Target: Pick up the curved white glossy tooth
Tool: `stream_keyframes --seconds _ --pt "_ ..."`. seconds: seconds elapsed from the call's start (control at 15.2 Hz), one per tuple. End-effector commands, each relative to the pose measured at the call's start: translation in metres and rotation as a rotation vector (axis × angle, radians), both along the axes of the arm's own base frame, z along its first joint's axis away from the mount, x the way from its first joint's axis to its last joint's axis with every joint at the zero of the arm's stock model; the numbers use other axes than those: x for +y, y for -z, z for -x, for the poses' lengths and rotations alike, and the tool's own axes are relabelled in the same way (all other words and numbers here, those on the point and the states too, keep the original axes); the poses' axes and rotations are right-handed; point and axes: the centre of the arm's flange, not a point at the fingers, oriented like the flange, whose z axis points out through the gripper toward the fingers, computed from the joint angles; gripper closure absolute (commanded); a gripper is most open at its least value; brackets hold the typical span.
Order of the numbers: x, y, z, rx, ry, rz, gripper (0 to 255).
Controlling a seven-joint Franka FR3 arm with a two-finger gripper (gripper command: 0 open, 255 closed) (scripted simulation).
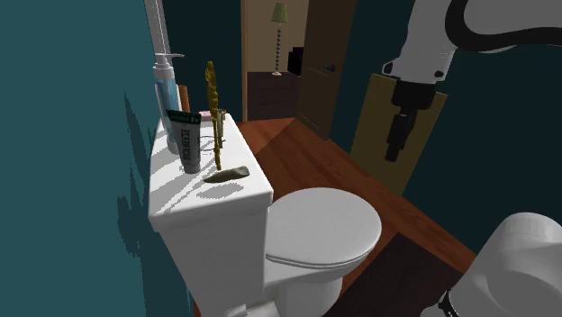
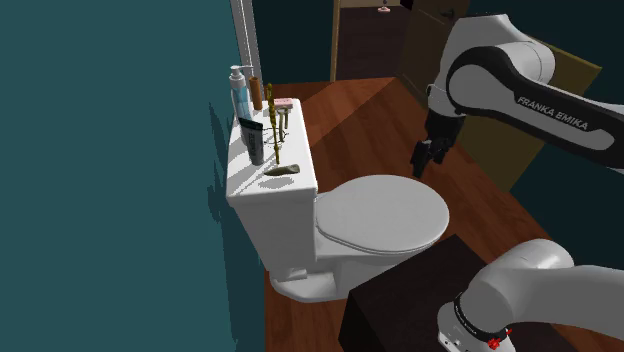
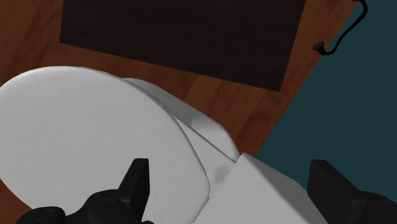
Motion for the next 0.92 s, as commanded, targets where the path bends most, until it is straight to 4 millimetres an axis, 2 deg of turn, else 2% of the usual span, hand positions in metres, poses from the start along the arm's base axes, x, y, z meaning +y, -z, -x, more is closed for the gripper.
stream_keyframes --seconds 0.0,0.4,0.86 --pt "0.000 0.000 0.000 0.000 0.000 0.000 0" --pt "0.042 0.006 -0.070 0.004 -0.195 0.002 0" --pt "0.107 0.013 -0.140 0.008 -0.423 0.004 0"
